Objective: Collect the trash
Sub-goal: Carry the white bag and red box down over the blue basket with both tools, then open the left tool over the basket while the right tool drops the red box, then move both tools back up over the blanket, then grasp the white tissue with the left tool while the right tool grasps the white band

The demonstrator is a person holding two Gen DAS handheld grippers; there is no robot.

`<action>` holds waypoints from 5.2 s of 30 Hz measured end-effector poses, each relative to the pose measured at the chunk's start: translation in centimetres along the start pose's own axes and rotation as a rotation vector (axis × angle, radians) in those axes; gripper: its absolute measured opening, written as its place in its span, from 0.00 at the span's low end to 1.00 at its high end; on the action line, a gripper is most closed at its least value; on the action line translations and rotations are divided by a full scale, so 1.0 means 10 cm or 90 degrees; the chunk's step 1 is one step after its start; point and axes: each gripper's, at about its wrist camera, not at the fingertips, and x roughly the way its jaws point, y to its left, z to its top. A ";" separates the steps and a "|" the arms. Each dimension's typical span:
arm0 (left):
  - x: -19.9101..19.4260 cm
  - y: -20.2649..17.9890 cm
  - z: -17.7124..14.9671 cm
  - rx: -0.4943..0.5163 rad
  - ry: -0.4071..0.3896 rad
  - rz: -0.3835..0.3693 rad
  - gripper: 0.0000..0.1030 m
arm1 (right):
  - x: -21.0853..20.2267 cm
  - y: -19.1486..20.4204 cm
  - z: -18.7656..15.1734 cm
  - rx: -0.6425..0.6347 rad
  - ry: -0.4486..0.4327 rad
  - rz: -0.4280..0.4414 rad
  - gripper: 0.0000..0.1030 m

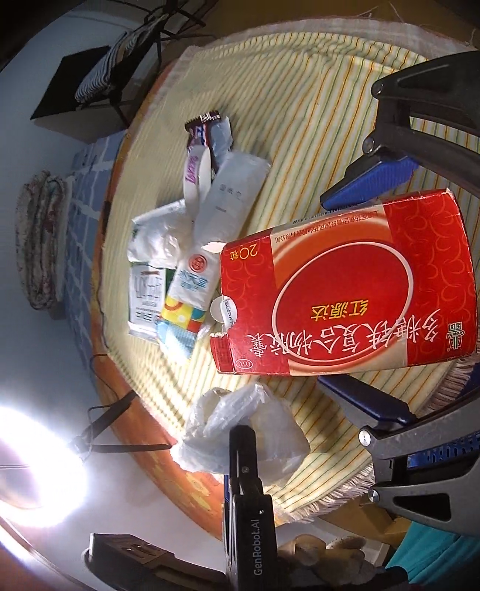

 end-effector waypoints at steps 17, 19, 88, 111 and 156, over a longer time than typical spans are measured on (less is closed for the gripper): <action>-0.57 -0.20 -0.55 0.058 -0.019 -0.051 0.40 | -0.87 0.13 -0.44 -0.015 -0.097 -0.006 0.87; -0.64 -0.24 -0.69 0.072 -0.020 -0.051 0.40 | -0.98 0.20 -0.55 -0.024 -0.116 -0.005 0.87; -0.29 -0.11 -2.36 0.076 0.084 -0.002 0.62 | -0.53 0.63 -1.85 0.024 -0.009 0.028 0.90; -0.35 -0.32 -1.69 0.097 0.059 -0.008 0.62 | -0.69 0.14 -1.29 0.078 -0.021 0.021 0.94; 0.58 -1.19 0.85 0.168 -0.037 -0.040 0.62 | 0.42 -1.72 0.60 0.450 -0.021 0.204 0.61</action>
